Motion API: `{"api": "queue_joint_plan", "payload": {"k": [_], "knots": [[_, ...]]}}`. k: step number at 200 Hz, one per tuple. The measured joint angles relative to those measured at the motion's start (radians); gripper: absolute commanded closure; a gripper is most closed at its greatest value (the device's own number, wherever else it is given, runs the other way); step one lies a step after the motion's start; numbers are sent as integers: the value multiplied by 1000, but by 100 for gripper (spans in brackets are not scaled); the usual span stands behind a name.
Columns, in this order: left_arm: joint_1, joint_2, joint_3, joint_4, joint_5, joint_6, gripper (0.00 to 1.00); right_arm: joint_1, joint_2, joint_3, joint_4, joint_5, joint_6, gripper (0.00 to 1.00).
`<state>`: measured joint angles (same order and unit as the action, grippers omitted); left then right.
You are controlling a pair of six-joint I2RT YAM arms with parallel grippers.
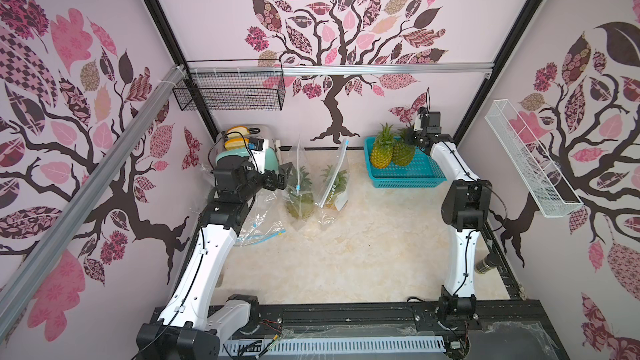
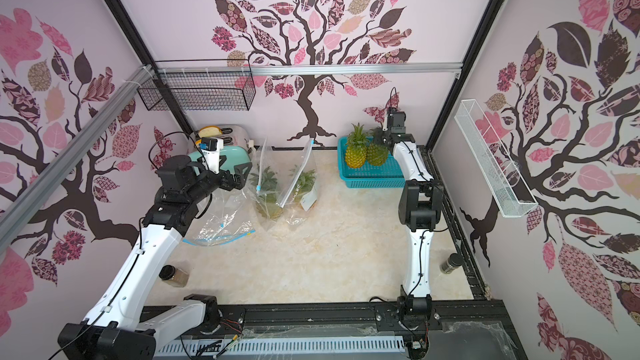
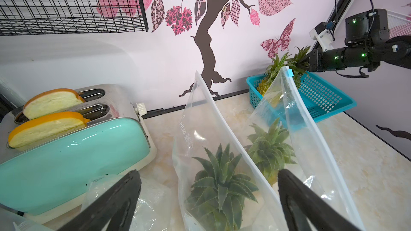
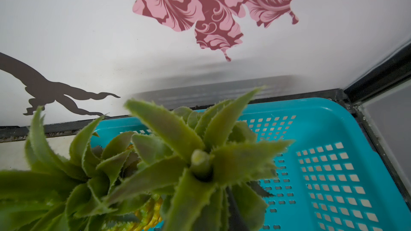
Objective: Open the zip-top bag and take out the pineapple
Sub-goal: Place the pineapple in the basket.
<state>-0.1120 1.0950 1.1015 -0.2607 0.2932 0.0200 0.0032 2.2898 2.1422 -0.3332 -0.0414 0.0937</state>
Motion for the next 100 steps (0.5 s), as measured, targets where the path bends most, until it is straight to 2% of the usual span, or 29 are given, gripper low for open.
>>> {"api": "queue_joint_plan", "payload": {"k": [25,59,100], "knots": [[0,0,0,-2,1,0,2,0,0,-16,29,-2,0,89],[0,5,0,-3,4,0,2,0,0,-23,42,-2,2,70],[0,10,0,-3,8,-1,2,0,0,-48,77,-8,13,55]]}}
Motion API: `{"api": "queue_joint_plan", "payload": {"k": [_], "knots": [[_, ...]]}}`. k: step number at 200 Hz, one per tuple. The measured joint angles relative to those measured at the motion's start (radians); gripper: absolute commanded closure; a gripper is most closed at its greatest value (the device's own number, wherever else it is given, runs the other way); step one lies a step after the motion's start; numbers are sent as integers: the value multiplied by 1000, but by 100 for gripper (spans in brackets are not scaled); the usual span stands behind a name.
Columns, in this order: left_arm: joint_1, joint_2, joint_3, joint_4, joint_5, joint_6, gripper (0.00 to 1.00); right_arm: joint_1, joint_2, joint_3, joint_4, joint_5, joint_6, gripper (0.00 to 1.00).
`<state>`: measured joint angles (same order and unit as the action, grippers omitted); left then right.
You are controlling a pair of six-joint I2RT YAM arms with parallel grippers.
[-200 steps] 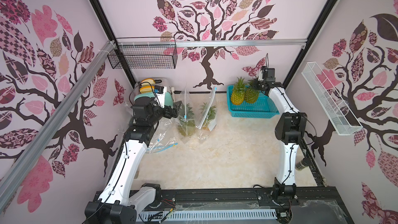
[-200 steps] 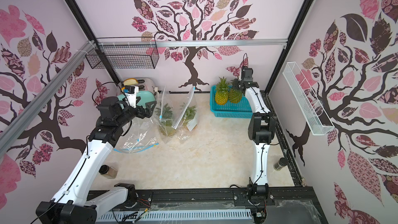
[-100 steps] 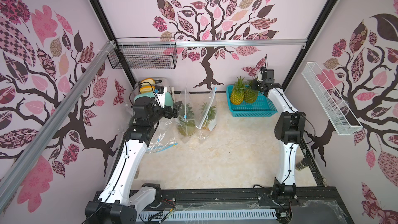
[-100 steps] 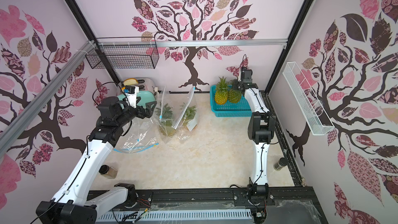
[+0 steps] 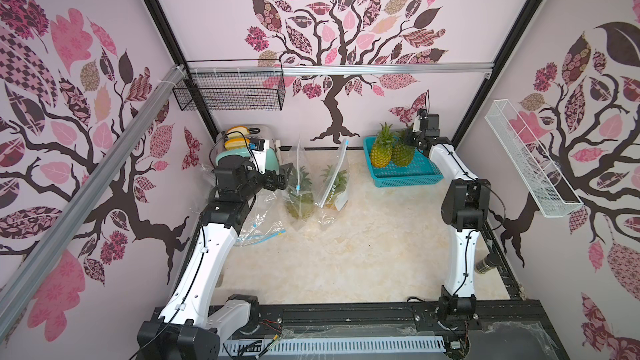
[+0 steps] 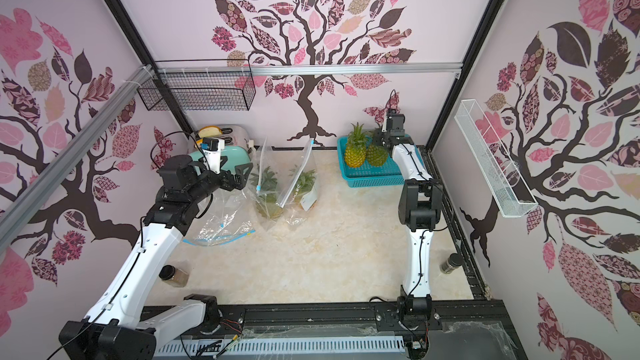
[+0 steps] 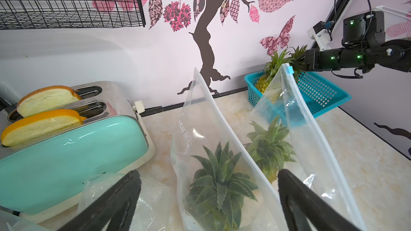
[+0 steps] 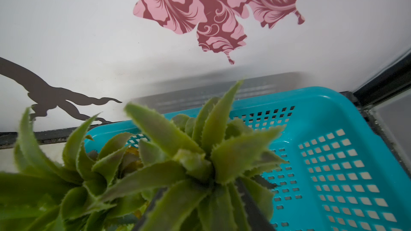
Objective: Open the zip-top bag and take out the pineapple
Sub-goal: Place the pineapple in the basket.
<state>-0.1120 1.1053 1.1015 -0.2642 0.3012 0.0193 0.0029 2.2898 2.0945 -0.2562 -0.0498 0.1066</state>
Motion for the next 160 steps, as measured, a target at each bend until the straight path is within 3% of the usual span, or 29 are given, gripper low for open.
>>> {"api": "queue_joint_plan", "payload": {"k": [117,160], "knots": [[0,10,5,-3,26,-11,2,-4,-140,-89,58,9,29,38],[0,28,69,-45,25,-22,2,-5,-343,-298,88,27,48,36]]}}
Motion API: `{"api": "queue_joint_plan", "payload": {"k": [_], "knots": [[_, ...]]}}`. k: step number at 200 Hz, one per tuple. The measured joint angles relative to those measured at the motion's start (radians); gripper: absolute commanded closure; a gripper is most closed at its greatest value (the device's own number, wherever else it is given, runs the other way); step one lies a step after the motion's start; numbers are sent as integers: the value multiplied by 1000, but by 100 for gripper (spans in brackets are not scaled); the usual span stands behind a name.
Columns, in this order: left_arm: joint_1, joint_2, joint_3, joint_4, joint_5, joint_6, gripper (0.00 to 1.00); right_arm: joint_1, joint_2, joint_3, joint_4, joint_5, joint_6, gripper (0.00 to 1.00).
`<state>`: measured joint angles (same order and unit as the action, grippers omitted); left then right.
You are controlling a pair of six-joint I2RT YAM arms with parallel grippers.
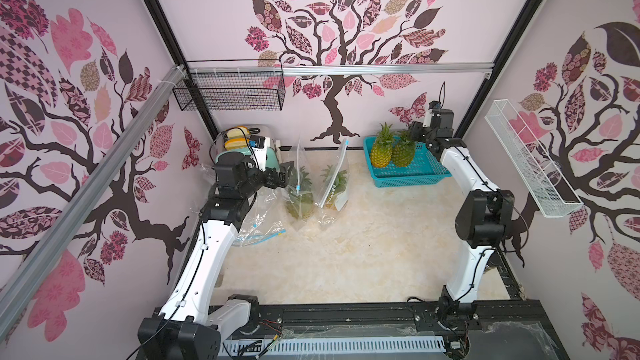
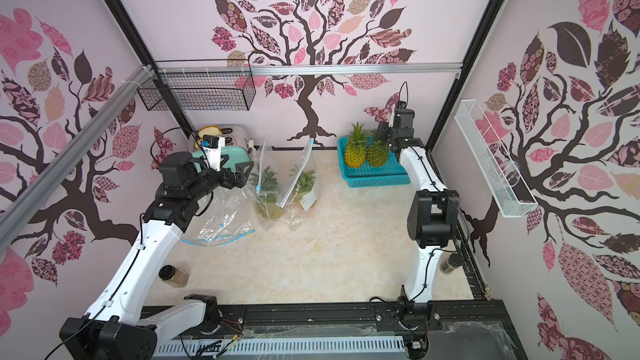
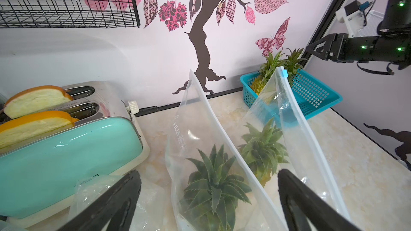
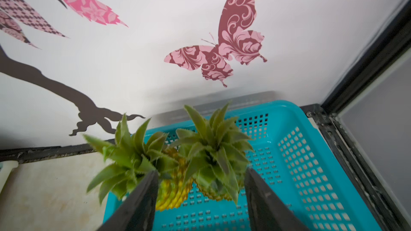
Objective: Open the zip-top bag and take out the pineapple
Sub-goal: Place the pineapple in the basket, then pick up the zipper food storage bag at the center of the board.
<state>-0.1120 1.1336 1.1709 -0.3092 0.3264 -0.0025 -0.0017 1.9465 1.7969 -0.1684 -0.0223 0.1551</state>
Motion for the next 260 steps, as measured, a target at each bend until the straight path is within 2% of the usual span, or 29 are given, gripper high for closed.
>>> {"api": "queue_joint_plan", "payload": {"k": [28,46,58,90,110,157,190,207,219,237,260], "knots": [[-5,76,179,-91,15,-25,2,0,-197,-159,-3,-6,4,35],[-51,151,327,-174,-6,-28,2,0,-359,-296,-2,-29,13,34],[-127,200,417,-241,-58,-10,2,4,-463,-378,-11,-47,23,34],[-417,350,618,-425,-244,75,2,30,-645,-518,-57,-86,32,33],[-497,433,683,-520,-327,98,2,38,-702,-570,-87,-103,33,32],[-583,614,796,-645,-537,135,2,40,-757,-634,-129,-129,33,32],[-611,716,829,-663,-630,142,2,40,-758,-656,-135,-140,33,32],[-610,760,841,-678,-681,143,7,40,-758,-660,-135,-144,34,32],[-609,786,851,-682,-715,141,17,40,-758,-660,-134,-148,37,32],[-608,814,856,-682,-767,138,51,40,-758,-660,-134,-154,41,33],[-608,826,858,-678,-818,158,91,40,-756,-660,-133,-163,48,33]]}}
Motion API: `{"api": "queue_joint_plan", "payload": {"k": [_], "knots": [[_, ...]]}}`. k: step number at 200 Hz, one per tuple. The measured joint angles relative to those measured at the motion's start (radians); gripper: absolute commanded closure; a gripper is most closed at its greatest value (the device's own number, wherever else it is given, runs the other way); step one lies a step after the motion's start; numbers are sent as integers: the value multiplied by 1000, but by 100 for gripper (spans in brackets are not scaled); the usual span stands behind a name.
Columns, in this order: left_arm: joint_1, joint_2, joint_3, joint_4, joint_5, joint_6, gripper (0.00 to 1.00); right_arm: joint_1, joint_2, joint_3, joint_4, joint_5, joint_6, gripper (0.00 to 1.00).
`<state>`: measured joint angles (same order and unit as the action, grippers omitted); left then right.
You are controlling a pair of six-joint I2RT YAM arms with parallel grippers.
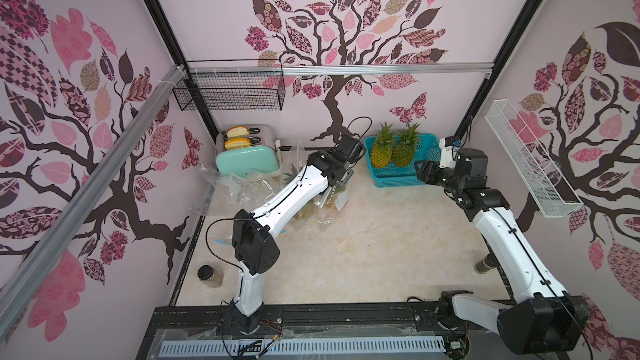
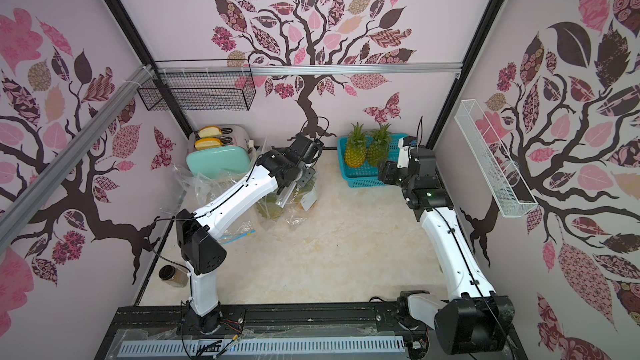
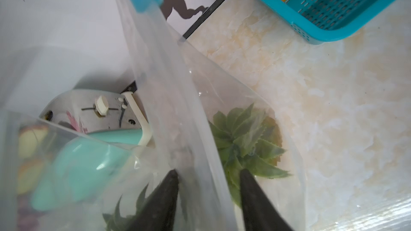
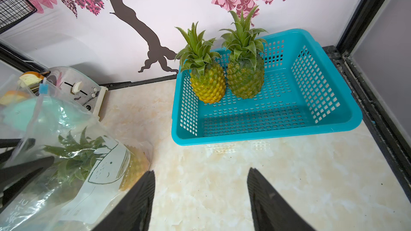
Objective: Open the zip-top bag and take out the pineapple
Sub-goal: Pick up the zipper food storage bag at the center of the board.
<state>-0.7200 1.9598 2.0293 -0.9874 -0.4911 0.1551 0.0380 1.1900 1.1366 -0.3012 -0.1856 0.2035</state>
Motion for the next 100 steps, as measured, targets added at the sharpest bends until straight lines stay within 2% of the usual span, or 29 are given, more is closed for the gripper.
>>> {"api": "queue_joint_plan", "payload": {"k": [4,51,74,100], "knots": [[0,0,0,2,-5,-6,100,0,0,0,1,-2,0,33],[0,-17,12,7,10,48,100,0,0,-3,5,-19,6,33],[0,-60,12,-1,92,101,100,0,-1,-3,6,-43,6,33],[0,-144,-9,-32,237,183,100,0,-13,-19,9,-70,0,33]]}}
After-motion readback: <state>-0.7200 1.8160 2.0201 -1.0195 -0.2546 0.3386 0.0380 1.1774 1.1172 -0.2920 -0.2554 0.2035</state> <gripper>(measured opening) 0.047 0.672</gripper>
